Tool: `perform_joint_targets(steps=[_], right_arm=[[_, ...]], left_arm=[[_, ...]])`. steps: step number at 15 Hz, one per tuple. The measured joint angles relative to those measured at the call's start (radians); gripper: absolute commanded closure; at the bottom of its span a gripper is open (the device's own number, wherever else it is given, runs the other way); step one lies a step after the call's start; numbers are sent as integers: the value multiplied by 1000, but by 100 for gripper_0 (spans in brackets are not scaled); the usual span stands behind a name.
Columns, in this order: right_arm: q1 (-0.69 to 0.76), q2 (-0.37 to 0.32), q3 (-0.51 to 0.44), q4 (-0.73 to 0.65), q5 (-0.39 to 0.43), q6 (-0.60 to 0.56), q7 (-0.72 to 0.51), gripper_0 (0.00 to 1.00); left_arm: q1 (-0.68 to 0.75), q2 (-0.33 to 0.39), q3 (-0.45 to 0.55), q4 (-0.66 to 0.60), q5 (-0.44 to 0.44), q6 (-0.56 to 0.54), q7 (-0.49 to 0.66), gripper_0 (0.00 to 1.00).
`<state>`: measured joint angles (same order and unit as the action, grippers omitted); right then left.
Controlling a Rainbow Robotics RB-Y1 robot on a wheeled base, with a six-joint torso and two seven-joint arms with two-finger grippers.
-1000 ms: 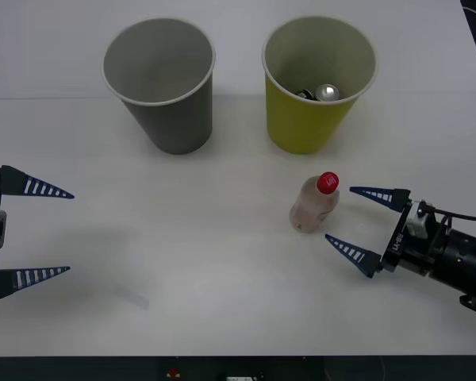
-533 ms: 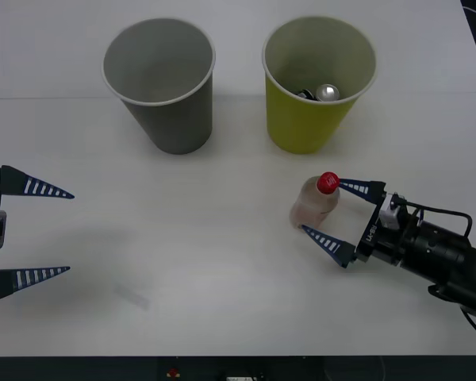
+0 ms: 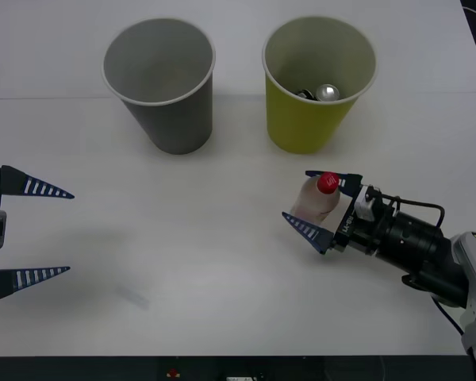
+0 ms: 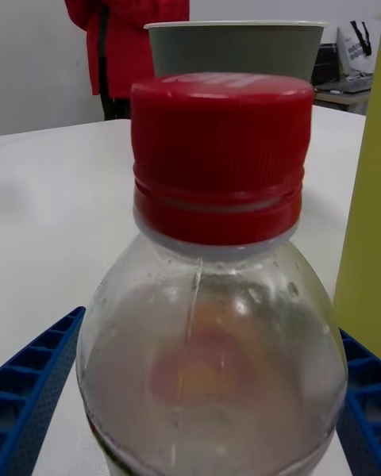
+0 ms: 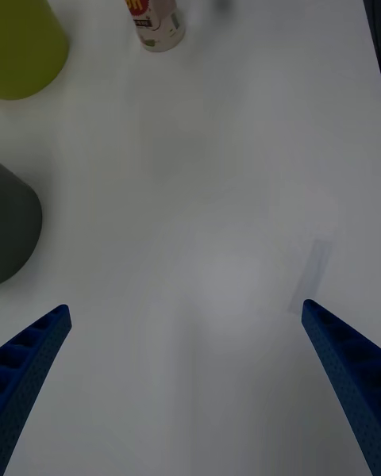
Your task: Put the can into the green bin and the plastic bottle into the gray bin
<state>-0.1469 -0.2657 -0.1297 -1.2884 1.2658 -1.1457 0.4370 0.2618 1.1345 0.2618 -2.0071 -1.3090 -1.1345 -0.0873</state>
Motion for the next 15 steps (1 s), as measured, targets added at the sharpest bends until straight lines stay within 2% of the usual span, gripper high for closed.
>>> perform_joint_targets(steps=[3,11,13,15], right_arm=[[-4,0,2,0,-1,11,12,100],[-5,-6,4,-2,12,20,-16,100],[0,-27,-5,-53,77,17,-70,100],[29,-66,-14,-160,142,17,-184,100]], left_arm=[[0,0,0,0,0,0,0,0],[0,0,0,0,0,0,0,0],[0,0,0,0,0,0,0,0],[0,0,0,0,0,0,0,0]])
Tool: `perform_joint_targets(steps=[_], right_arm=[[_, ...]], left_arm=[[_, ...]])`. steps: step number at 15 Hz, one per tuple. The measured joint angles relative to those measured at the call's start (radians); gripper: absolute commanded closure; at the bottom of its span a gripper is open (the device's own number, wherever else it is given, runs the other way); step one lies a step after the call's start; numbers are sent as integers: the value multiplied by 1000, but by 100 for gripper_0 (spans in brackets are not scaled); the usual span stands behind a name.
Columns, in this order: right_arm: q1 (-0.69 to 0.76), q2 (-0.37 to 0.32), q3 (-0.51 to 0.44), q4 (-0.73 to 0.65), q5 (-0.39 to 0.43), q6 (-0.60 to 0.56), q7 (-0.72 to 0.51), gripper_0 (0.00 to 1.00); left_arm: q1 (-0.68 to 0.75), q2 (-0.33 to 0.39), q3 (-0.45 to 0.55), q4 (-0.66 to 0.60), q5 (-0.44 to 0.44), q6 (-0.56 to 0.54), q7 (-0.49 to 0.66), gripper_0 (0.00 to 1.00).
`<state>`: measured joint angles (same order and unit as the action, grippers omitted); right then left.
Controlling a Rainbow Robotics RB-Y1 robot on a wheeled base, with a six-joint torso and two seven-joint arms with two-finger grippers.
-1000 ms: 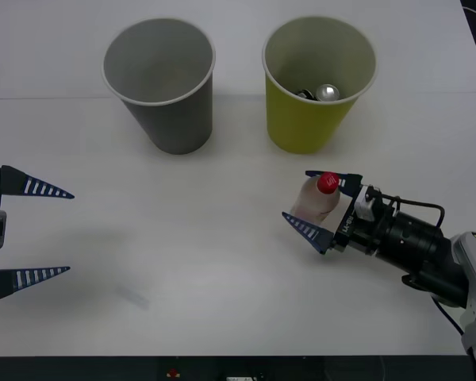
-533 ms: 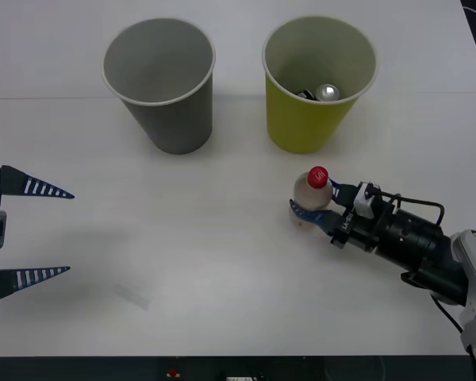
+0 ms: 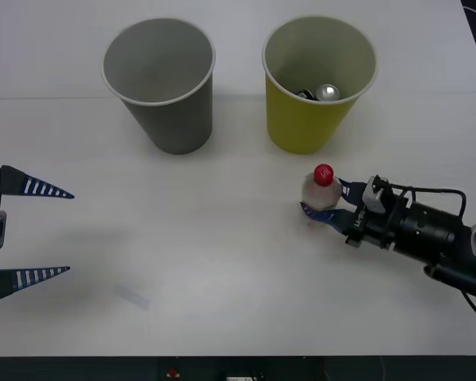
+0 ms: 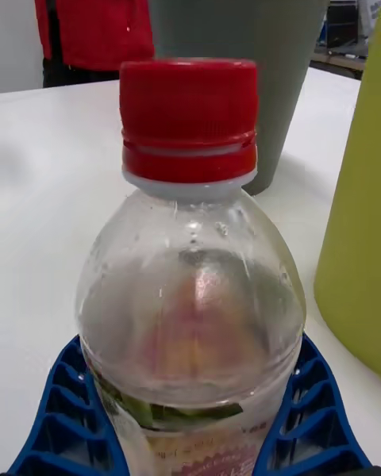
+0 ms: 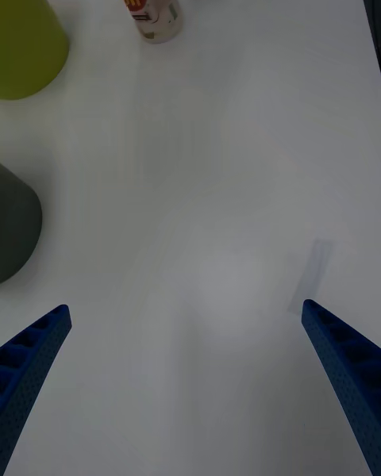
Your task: Put the can into the green bin and the plastic bottle into the gray bin
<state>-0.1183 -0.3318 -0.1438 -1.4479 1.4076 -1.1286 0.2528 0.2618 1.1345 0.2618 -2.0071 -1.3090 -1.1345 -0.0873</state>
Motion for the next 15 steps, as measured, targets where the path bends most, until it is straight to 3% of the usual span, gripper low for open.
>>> perform_joint_targets(steps=[3,7,15], right_arm=[[64,-67,-30,-239,140,-10,-257,100],[101,-74,-106,-499,335,-124,-577,100],[44,-74,-159,-859,567,-381,-1065,100]], left_arm=[[0,0,0,0,0,0,0,0],[0,0,0,0,0,0,0,0],[0,0,0,0,0,0,0,0]])
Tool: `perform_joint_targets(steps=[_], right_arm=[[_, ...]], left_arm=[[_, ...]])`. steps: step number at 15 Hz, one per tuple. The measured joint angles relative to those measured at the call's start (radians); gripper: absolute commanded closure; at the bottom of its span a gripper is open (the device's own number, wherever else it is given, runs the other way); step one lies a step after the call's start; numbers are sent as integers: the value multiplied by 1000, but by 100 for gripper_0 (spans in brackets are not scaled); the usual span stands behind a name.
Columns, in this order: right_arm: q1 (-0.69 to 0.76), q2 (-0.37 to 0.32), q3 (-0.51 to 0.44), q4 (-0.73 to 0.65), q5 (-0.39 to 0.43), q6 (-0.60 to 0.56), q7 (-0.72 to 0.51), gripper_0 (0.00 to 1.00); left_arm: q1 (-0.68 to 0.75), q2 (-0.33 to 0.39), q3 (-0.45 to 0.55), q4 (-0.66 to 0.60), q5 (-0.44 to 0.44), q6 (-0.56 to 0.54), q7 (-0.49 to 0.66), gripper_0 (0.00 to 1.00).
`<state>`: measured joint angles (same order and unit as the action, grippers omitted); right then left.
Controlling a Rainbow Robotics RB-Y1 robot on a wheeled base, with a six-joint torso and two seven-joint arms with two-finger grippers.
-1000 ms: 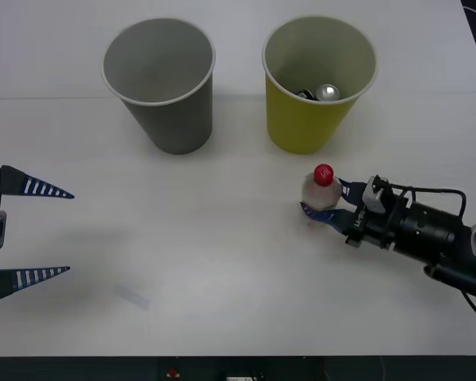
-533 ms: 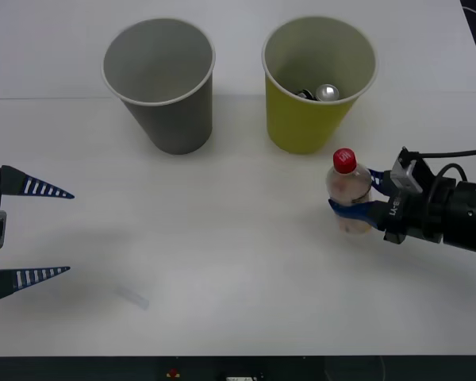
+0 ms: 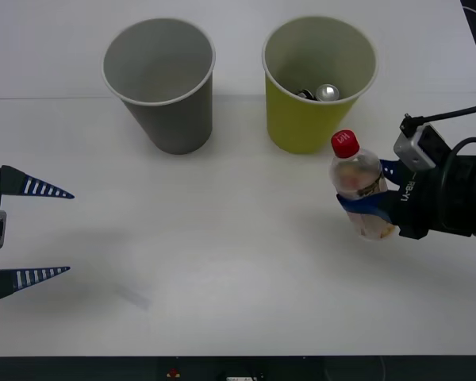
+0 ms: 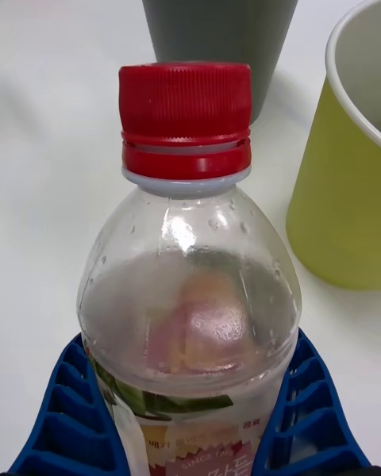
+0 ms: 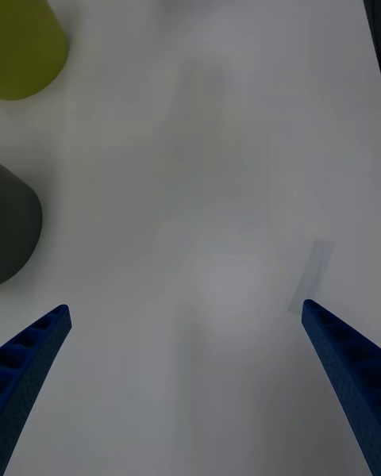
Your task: Put the can into the green bin and the plastic bottle into the gray bin
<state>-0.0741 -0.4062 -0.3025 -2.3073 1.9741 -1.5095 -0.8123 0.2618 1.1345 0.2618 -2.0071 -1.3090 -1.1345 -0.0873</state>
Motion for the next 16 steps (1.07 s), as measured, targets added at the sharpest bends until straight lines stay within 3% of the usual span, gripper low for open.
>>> perform_joint_targets(steps=[5,11,16], right_arm=[[-161,-1,24,-87,79,-61,-249,100],[-397,-23,228,-73,229,-62,-535,100],[-619,14,340,77,317,-62,-561,100]], left_arm=[[0,0,0,0,0,0,0,0],[0,0,0,0,0,0,0,0],[0,0,0,0,0,0,0,0]])
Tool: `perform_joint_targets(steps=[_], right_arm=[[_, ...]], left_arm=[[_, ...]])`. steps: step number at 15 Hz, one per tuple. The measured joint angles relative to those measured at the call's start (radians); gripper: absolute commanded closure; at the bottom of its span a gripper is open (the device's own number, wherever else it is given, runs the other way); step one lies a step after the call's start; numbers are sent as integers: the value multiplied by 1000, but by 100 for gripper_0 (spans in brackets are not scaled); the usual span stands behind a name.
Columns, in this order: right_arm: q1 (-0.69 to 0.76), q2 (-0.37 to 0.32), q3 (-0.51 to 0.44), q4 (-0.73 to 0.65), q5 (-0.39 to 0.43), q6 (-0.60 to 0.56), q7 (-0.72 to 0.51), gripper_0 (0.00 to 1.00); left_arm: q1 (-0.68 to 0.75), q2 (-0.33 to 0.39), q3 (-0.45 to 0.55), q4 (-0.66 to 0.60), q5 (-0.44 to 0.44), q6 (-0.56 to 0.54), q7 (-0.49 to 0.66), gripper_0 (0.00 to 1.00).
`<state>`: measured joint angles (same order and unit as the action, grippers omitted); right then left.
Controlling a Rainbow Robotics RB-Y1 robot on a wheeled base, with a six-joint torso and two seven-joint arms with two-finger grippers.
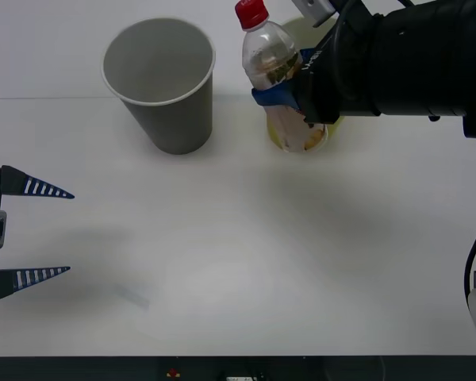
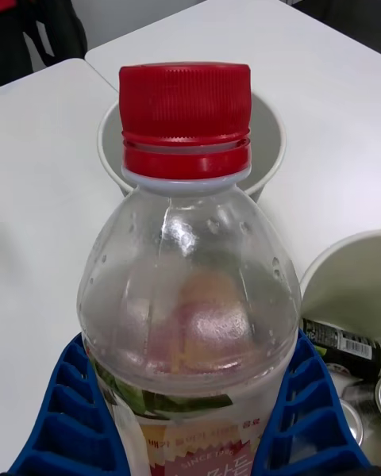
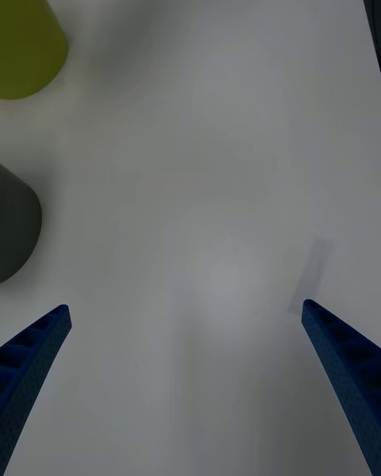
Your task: Put the can into the green bin and the plastic bottle into the gray bin
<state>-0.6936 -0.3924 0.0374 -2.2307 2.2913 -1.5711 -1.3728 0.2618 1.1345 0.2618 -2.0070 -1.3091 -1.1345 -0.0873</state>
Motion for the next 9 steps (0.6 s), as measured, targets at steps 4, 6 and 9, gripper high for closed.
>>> perform_joint_targets(steps=[4,6,9], right_arm=[[-187,109,23,192,92,0,0,100],[-272,153,45,287,162,0,1,100],[-388,200,62,487,192,6,4,100]], left_arm=[[0,0,0,0,0,0,0,0],[0,0,0,0,0,0,0,0],[0,0,0,0,0,0,0,0]])
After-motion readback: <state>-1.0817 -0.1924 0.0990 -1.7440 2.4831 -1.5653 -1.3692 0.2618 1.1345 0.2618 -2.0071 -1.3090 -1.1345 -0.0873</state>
